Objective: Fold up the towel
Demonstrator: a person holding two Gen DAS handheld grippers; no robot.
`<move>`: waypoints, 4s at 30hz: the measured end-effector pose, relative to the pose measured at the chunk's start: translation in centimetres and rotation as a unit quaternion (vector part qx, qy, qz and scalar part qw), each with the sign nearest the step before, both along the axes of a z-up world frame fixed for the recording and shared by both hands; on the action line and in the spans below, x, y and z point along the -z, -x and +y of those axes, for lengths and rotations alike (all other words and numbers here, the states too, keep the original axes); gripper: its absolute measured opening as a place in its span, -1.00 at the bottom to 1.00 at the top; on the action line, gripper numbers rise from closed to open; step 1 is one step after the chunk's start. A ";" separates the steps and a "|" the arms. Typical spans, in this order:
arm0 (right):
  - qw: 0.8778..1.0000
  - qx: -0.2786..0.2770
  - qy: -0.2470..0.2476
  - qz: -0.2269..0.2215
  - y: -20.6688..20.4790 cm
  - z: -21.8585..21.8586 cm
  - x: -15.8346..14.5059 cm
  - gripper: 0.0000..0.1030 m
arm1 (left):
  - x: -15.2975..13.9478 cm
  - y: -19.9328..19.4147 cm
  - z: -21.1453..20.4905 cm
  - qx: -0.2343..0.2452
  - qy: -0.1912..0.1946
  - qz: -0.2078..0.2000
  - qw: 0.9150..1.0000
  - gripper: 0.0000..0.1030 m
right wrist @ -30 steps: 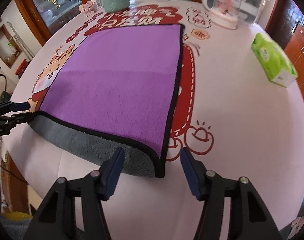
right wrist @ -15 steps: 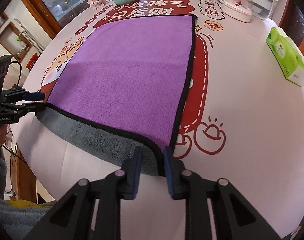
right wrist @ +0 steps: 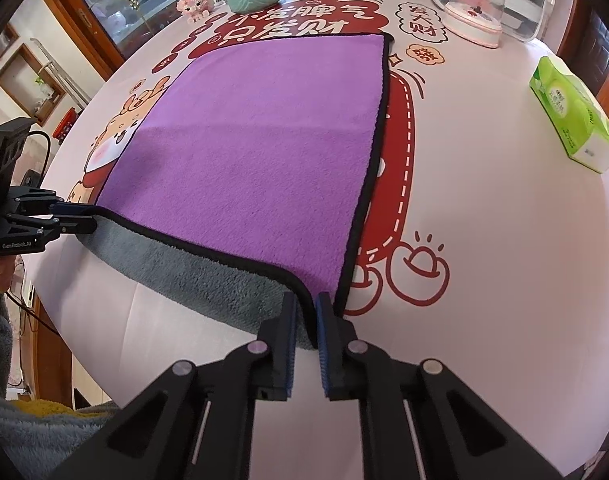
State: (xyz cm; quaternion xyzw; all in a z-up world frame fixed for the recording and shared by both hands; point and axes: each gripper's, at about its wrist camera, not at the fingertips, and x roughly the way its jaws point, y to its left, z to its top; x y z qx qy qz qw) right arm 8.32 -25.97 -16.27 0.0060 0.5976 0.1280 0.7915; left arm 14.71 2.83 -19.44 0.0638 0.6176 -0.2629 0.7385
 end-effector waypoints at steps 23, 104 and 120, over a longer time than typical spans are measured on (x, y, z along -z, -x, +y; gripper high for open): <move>0.995 -0.022 0.046 -0.088 1.0 1.6 -5.8 -0.92 | -6.1 2.6 -0.8 -0.074 -0.075 -0.081 0.991 -0.89; 0.984 0.115 0.095 -0.095 -24.0 1.7 -1.8 0.13 | -2.7 -21.1 -5.2 -0.201 -0.133 -0.152 0.959 0.76; 0.984 0.127 0.073 -0.105 -18.1 2.8 -4.3 0.59 | -7.1 -14.2 -5.4 -0.187 -0.072 -0.171 0.965 0.99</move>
